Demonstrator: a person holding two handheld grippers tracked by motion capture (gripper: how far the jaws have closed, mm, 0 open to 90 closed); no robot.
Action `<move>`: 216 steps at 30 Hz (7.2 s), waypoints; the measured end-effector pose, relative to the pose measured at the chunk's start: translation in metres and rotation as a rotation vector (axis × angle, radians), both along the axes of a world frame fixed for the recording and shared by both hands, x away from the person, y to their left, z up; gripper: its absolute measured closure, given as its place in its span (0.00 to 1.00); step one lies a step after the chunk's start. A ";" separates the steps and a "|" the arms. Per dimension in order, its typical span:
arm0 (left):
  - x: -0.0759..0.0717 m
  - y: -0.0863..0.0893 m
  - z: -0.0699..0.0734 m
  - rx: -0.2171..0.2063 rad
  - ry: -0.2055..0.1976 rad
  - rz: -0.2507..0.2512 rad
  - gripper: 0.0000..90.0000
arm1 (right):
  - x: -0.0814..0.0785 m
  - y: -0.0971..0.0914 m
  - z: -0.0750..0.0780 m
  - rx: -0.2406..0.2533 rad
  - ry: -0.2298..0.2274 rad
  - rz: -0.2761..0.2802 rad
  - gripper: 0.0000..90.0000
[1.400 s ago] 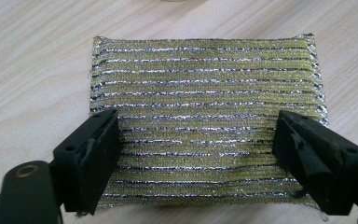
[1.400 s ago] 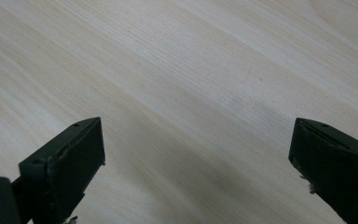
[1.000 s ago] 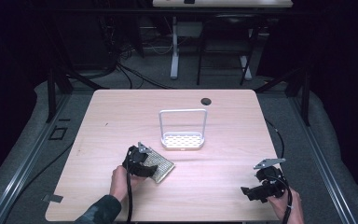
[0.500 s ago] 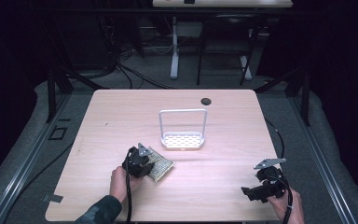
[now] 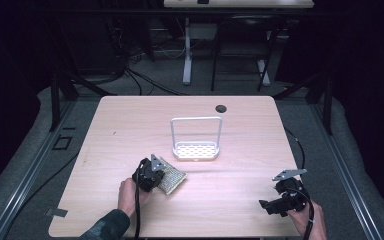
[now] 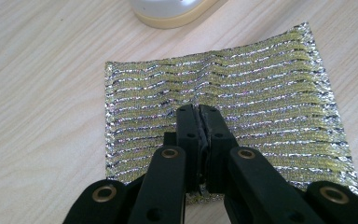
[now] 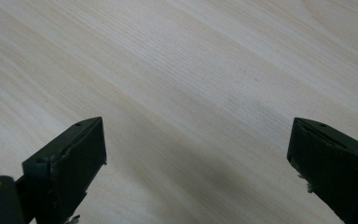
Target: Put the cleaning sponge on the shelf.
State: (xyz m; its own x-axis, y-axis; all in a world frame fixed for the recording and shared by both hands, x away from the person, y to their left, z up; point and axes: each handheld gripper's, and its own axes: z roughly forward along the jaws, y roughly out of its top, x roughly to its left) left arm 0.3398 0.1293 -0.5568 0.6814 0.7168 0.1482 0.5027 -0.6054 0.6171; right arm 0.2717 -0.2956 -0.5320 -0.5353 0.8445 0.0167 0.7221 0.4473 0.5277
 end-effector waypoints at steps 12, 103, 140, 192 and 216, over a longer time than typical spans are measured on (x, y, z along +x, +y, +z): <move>-0.008 0.006 0.016 -0.037 -0.002 -0.024 0.98 | 0.000 -0.001 0.000 -0.002 -0.002 -0.002 0.04; 0.017 -0.061 0.060 -0.155 -0.150 -0.176 0.98 | -0.001 -0.005 -0.003 -0.019 -0.001 -0.011 0.05; 0.057 -0.081 0.039 -0.126 -0.195 -0.058 0.98 | -0.016 -0.016 -0.004 -0.025 -0.005 -0.059 0.05; 0.074 -0.101 0.016 -0.076 -0.115 -0.038 0.60 | -0.017 -0.012 -0.002 -0.037 -0.009 -0.036 0.05; 0.023 -0.065 0.071 -0.120 -0.099 -0.097 0.12 | -0.017 -0.009 0.002 -0.047 -0.028 -0.037 0.05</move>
